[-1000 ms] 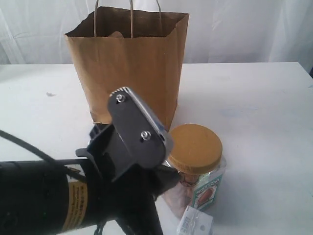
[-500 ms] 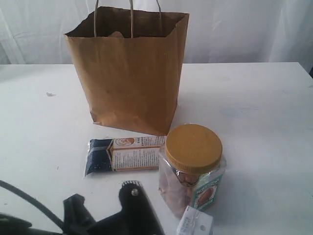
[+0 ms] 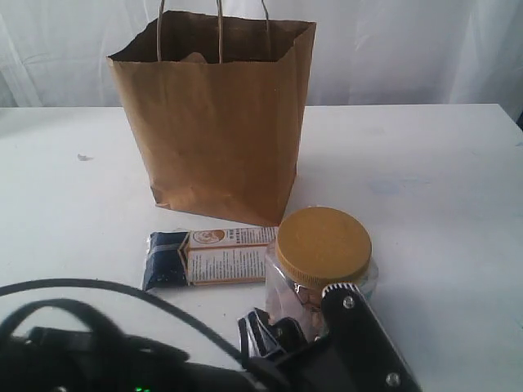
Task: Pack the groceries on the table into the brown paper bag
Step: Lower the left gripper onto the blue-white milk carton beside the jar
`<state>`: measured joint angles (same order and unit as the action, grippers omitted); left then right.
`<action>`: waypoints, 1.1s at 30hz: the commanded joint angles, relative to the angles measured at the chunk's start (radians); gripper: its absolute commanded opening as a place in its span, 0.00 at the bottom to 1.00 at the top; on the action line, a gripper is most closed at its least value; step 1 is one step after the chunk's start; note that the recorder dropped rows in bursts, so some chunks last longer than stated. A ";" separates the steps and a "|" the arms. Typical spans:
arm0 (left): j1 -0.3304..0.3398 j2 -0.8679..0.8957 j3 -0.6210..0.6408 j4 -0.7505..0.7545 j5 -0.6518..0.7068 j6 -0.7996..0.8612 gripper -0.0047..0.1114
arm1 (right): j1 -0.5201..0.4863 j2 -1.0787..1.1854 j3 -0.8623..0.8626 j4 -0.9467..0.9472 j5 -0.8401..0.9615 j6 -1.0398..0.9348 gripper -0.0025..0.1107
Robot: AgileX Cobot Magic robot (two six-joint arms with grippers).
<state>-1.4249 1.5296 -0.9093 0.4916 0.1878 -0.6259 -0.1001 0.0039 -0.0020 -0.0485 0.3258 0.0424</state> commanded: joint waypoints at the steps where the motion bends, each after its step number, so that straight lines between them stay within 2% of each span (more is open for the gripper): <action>1: 0.007 0.064 -0.085 0.072 0.252 -0.234 0.94 | 0.001 -0.004 0.002 -0.002 -0.009 -0.004 0.02; 5: 0.007 0.066 -0.162 0.120 0.374 -0.328 0.94 | 0.001 -0.004 0.002 -0.002 -0.009 -0.004 0.02; 11: 0.007 0.066 -0.199 0.128 0.431 -0.317 0.94 | 0.001 -0.004 0.002 -0.002 -0.009 -0.004 0.02; 18: 0.007 0.066 -0.176 0.218 0.689 -0.296 0.94 | 0.001 -0.004 0.002 -0.002 -0.009 -0.004 0.02; 20: 0.007 0.066 -0.150 0.257 0.711 -0.184 0.94 | 0.001 -0.004 0.002 -0.002 -0.009 -0.004 0.02; 24: 0.007 0.066 -0.067 0.252 0.601 0.413 0.94 | 0.001 -0.004 0.002 -0.002 -0.009 -0.004 0.02; 26: 0.007 0.066 -0.034 0.217 0.533 0.609 0.94 | 0.001 -0.004 0.002 -0.002 -0.009 -0.004 0.02; 31: 0.010 0.066 0.001 0.196 0.466 0.656 0.94 | 0.001 -0.004 0.002 -0.002 -0.009 -0.004 0.02; 33: 0.041 0.066 0.001 0.183 0.417 0.653 0.94 | 0.001 -0.004 0.002 -0.002 -0.009 -0.004 0.02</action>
<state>-1.4124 1.6001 -0.9173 0.6924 0.6505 0.0078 -0.1001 0.0039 -0.0020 -0.0485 0.3258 0.0424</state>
